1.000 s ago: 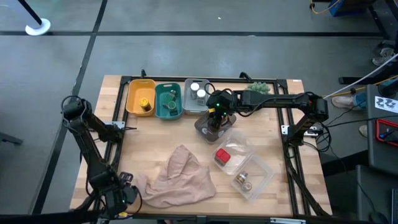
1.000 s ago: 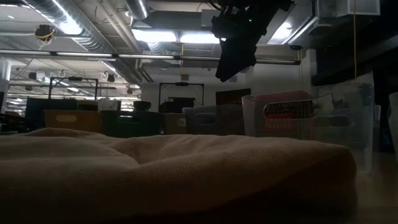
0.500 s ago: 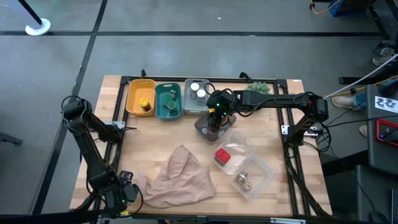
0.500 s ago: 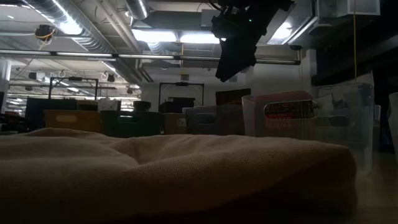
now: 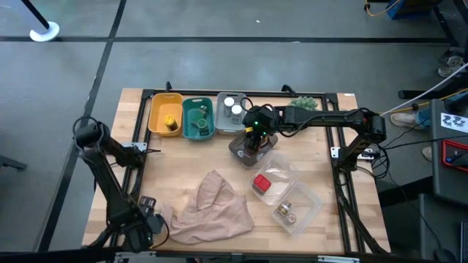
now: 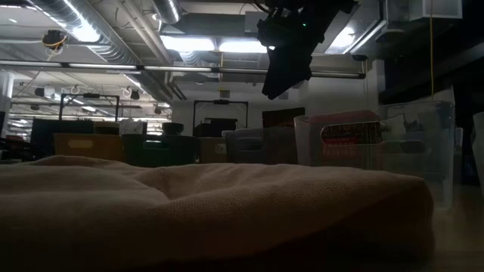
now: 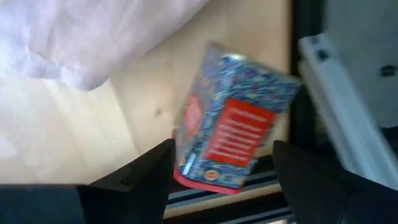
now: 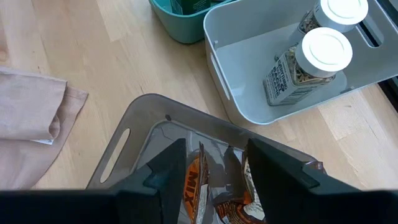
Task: Sort spices by type
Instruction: Put the red seasoning can into the left transparent bin
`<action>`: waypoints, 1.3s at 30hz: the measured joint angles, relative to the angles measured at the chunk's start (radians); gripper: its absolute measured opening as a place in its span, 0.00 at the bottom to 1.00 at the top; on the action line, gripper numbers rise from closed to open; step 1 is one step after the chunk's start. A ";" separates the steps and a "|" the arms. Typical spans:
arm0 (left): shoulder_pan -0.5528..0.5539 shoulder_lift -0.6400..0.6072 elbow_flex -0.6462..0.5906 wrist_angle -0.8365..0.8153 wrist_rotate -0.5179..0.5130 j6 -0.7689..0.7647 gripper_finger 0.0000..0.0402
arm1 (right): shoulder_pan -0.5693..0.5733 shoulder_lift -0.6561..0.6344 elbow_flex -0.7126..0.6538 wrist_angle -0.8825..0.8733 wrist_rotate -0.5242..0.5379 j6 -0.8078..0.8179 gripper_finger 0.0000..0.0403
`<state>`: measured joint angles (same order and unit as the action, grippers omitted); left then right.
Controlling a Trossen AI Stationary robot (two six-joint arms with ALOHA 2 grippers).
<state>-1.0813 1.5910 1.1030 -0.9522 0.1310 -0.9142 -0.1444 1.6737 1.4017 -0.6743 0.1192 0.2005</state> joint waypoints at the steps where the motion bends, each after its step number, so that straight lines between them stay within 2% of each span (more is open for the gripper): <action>1: 0.000 0.011 0.000 -0.009 0.002 0.001 0.63 | 0.000 0.000 0.000 0.000 0.000 0.000 0.43; 6: 0.000 0.048 0.000 -0.034 0.068 0.030 0.63 | 0.000 0.000 0.000 0.000 0.000 0.000 0.43; 10: -0.001 0.064 -0.001 -0.034 0.076 0.012 0.63 | 0.000 0.000 0.000 0.000 0.000 0.000 0.43; 23: 0.002 0.153 -0.001 -0.026 0.068 0.005 0.63 | 0.000 0.000 0.000 0.000 0.000 0.000 0.43; 28: 0.003 0.156 -0.001 -0.027 0.009 0.010 0.63 | 0.000 0.000 0.000 0.000 0.000 0.000 0.43; 39: 0.003 0.156 -0.001 -0.025 0.005 -0.037 0.63 | 0.000 0.000 0.000 0.000 0.000 0.000 0.43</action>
<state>-1.0786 1.7473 1.1023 -0.9771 0.1360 -0.9512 -0.1444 1.6734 1.4017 -0.6743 0.1189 0.2008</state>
